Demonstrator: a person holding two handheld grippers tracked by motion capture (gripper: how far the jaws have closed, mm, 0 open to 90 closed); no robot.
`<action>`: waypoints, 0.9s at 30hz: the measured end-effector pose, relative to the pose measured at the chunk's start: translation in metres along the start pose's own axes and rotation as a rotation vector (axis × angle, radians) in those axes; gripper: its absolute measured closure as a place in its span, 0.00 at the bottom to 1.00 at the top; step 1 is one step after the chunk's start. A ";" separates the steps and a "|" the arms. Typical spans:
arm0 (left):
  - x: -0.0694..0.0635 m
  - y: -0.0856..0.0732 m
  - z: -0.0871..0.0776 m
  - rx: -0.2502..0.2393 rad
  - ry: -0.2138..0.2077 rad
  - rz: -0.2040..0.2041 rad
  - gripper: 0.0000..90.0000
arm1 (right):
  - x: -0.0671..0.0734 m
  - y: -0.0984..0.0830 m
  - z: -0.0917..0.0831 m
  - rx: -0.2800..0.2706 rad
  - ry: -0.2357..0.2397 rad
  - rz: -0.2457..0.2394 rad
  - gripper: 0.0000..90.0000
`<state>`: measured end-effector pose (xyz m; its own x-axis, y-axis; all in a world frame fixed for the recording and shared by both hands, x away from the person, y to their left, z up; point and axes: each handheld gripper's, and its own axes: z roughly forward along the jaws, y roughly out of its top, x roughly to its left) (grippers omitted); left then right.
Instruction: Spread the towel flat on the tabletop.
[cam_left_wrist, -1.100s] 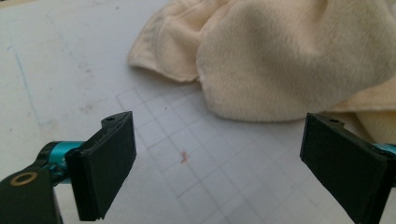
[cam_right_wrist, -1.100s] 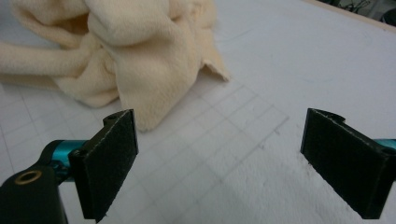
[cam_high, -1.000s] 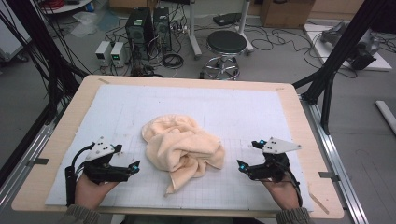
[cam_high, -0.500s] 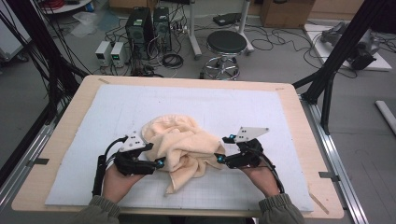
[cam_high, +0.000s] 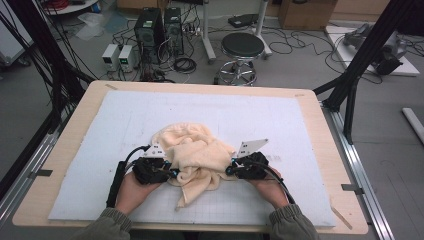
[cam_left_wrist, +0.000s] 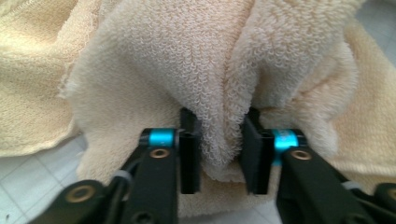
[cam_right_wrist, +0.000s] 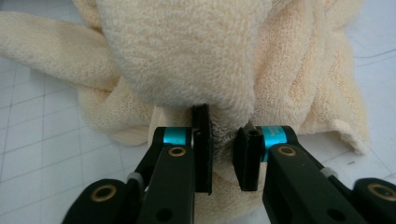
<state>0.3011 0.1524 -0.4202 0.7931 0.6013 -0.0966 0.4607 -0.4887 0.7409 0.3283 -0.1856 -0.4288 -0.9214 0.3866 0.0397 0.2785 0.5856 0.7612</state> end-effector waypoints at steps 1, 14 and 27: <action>0.000 0.000 -0.003 -0.006 0.000 -0.004 0.84 | 0.000 0.000 -0.002 -0.005 0.006 0.004 0.91; -0.021 -0.001 -0.076 -0.060 0.013 0.117 0.87 | 0.051 0.010 -0.066 -0.013 0.047 -0.130 0.92; -0.039 -0.046 -0.110 0.023 -0.104 0.135 0.69 | 0.093 0.001 -0.071 0.017 0.186 -0.155 0.68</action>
<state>0.2054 0.2211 -0.3772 0.8846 0.4616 -0.0662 0.3555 -0.5758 0.7363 0.2243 -0.1995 -0.3783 -0.9871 0.1541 0.0431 0.1330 0.6405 0.7563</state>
